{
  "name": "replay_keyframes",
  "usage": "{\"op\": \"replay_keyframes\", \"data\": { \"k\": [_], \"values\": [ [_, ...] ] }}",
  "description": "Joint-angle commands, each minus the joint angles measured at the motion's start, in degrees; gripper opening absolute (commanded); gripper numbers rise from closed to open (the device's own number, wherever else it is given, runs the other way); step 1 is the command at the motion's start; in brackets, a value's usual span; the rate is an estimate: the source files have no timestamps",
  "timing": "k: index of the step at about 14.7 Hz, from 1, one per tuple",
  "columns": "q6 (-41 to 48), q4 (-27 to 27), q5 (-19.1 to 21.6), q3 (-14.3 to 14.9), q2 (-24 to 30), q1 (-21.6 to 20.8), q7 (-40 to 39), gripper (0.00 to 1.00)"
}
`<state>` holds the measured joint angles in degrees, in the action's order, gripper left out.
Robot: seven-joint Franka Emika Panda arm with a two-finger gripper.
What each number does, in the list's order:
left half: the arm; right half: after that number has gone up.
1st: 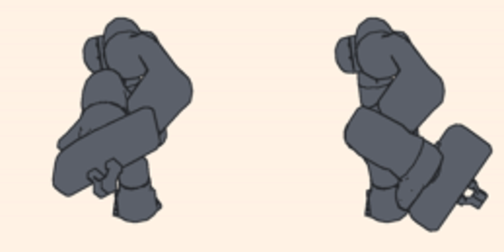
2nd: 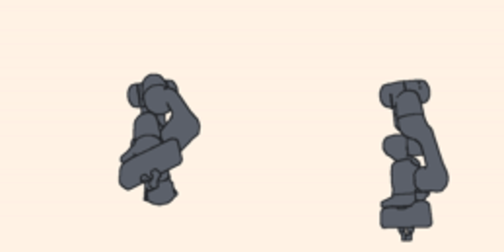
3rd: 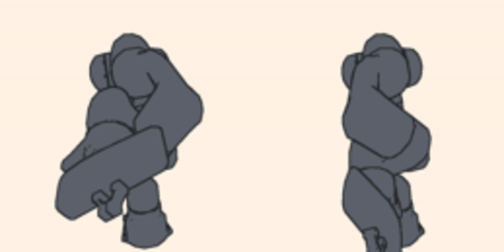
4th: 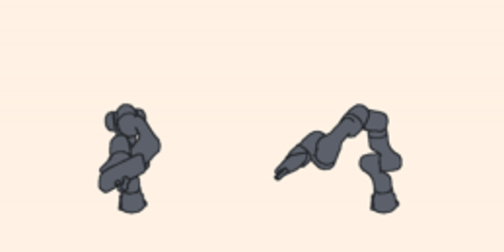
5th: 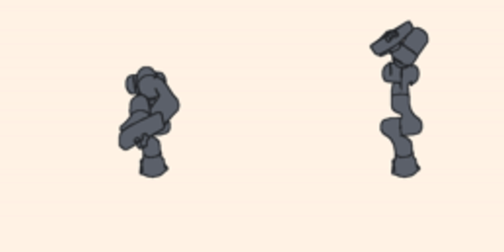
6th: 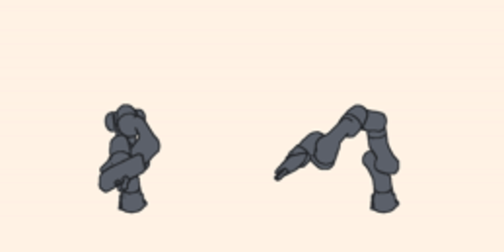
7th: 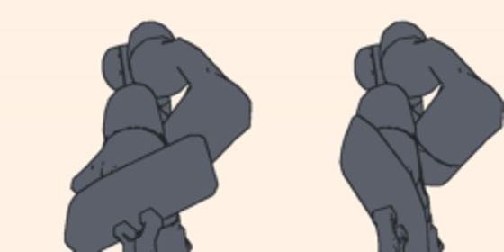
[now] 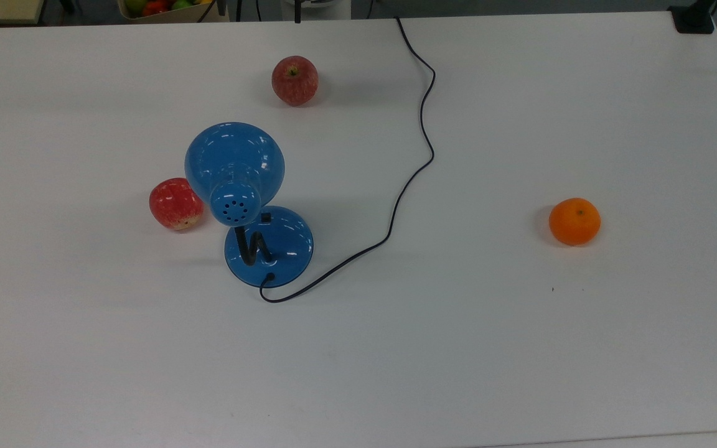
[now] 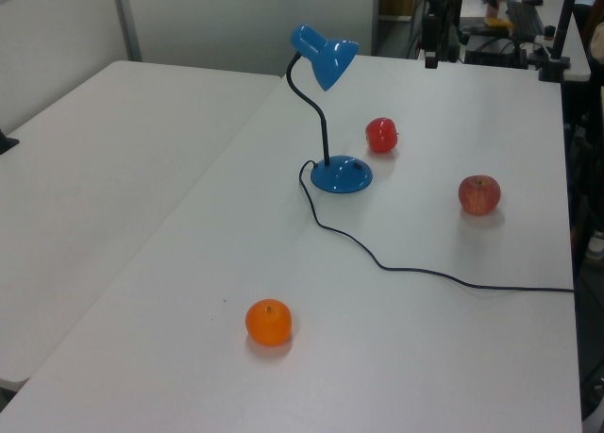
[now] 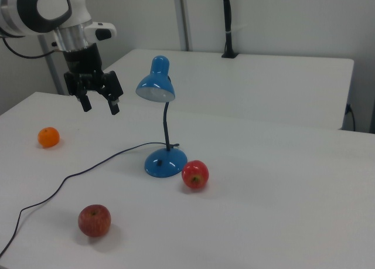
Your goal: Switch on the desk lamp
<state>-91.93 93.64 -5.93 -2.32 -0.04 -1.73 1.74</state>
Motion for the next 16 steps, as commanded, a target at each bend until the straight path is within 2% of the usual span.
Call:
{"op": "replay_keyframes", "data": {
  "k": [1,2,4,5,7,12,16],
  "values": [
    [0.53,-0.21,0.04,0.38,-0.05,-0.11,-0.07,0.9],
    [0.53,-0.21,0.13,0.47,-0.05,-0.11,-0.07,0.78],
    [0.53,-0.21,0.21,0.47,-0.23,-0.11,-0.16,0.4],
    [0.53,-0.21,0.65,0.47,-0.32,-0.11,-0.16,0.17],
    [0.53,-0.12,0.74,0.56,-0.32,-0.11,-0.68,0.02],
    [-1.22,0.4,1.0,0.56,-0.4,-0.11,-0.77,0.0],
    [-7.28,6.1,1.71,0.73,-0.58,-0.02,-0.86,0.0]
  ]
}}
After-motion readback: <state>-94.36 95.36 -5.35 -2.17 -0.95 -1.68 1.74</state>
